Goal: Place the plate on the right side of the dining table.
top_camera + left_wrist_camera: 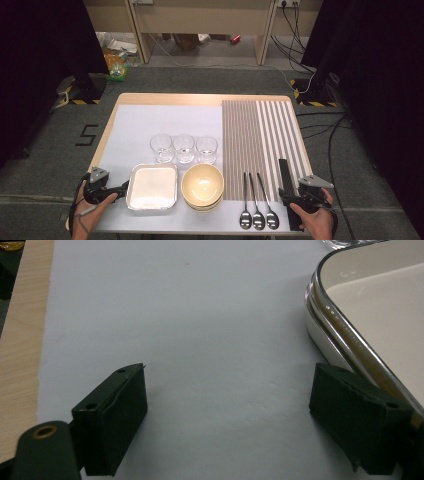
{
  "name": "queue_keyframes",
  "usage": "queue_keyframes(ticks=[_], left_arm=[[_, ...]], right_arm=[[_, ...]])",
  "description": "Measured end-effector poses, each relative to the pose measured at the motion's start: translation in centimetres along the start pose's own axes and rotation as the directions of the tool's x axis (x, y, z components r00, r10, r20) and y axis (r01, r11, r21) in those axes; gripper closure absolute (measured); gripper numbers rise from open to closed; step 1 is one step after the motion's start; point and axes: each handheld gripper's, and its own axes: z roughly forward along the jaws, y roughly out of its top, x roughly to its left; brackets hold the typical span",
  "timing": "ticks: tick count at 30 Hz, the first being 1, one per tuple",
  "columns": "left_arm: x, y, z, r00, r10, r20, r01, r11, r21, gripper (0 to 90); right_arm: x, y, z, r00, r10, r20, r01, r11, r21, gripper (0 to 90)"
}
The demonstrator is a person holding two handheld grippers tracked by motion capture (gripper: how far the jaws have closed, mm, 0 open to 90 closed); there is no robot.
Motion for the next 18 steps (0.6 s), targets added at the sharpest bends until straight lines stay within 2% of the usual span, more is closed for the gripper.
queue_keyframes(ticks=[8, 15, 18], left_arm=[[0.04, -0.02, -0.08, 1.0, -0.003, 0.0, 0.003, 1.0, -0.007, 16.1], [0.36, 0.03, -0.48, 0.9991, -0.027, 0.034, 0.028, 0.9991, -0.033, 21.5], [0.17, 0.36, -0.89, 0.9991, -0.02, 0.036, 0.022, 0.9988, -0.043, 22.9]], right_arm=[[0.01, 0.0, 0.0, 1.0, 0.001, 0.0, -0.001, 1.0, 0.0, 14.8], [-0.01, 0.0, 0.0, 1.0, 0.0, 0.0, 0.0, 1.0, -0.001, 14.8], [-0.01, 0.0, 0.0, 1.0, 0.0, 0.0, 0.0, 1.0, -0.001, 14.8]])
